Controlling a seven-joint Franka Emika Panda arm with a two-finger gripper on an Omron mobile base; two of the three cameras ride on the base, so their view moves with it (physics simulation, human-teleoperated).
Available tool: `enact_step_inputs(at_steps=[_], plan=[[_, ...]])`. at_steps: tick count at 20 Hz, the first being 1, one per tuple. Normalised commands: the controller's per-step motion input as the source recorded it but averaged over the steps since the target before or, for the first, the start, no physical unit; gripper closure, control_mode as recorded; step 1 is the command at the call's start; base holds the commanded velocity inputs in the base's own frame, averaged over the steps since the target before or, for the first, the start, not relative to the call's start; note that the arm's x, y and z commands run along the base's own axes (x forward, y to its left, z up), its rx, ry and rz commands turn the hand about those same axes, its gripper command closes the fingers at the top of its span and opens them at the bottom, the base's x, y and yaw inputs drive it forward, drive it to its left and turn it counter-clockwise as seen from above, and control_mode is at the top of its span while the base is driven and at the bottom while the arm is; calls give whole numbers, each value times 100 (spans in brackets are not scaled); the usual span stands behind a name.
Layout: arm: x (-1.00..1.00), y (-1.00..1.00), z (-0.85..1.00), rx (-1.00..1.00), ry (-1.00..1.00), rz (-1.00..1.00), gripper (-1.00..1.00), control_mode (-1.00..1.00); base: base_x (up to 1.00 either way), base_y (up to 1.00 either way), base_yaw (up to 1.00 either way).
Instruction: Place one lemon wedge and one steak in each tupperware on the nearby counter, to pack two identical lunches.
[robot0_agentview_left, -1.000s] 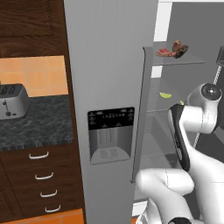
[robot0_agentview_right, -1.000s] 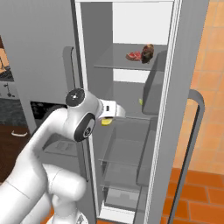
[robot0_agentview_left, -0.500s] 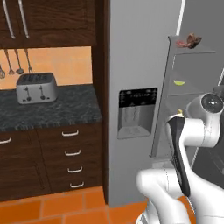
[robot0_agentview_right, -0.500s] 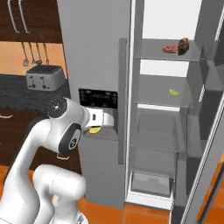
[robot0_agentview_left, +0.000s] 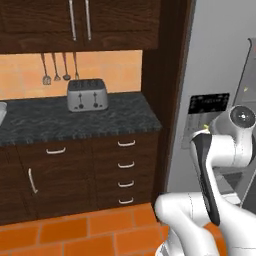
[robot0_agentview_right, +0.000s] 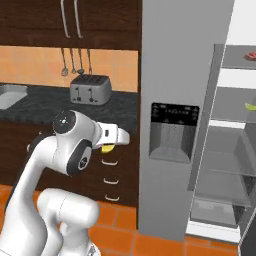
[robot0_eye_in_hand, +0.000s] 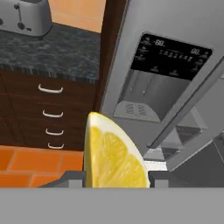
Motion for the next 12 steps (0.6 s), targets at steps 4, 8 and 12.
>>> enact_step_inputs(at_steps=[4, 8, 12], plan=[[0, 0, 0, 0, 0, 0, 100, 100, 3, 100, 0], [0, 0, 0, 0, 0, 0, 100, 100, 21, 100, 0], [0, 0, 0, 0, 0, 0, 100, 100, 49, 100, 0]])
